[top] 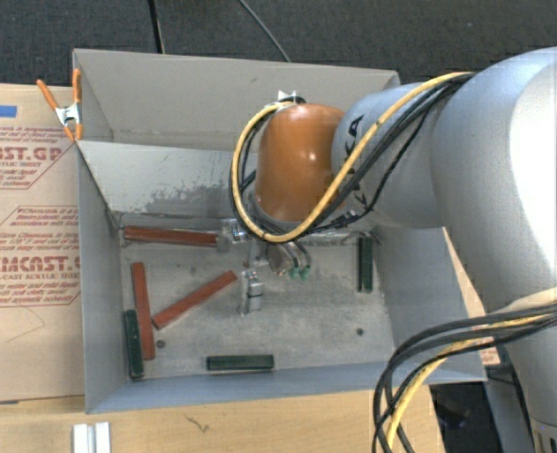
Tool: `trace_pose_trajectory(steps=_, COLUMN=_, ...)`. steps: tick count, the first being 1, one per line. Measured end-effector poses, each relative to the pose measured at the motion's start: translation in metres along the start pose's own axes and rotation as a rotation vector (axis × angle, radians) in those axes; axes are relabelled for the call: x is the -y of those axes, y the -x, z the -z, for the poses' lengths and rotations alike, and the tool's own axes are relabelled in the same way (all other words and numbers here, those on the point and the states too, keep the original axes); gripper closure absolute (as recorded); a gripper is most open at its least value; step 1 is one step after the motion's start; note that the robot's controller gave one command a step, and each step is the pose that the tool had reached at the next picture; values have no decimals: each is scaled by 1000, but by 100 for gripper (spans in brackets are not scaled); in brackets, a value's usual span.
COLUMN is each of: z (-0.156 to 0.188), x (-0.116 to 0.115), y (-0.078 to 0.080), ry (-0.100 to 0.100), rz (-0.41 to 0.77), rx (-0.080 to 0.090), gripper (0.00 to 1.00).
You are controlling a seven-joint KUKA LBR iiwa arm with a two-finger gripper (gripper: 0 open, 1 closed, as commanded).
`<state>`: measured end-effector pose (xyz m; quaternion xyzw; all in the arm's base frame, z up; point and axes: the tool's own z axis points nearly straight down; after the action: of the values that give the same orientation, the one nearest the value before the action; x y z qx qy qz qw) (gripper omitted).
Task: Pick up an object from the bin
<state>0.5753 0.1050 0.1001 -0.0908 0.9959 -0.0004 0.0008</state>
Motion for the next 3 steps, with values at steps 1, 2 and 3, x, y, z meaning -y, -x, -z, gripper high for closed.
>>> trace_pose_trajectory(steps=1, z=-32, x=-35, y=14, ry=3, rz=18, rx=2, gripper=0)
trace_pose_trajectory(steps=2, z=-29, x=-57, y=-3, ry=0, rz=203, rx=0, gripper=100)
trace_pose_trajectory(steps=3, z=-29, x=-57, y=-3, ry=0, rz=203, rx=0, gripper=100)
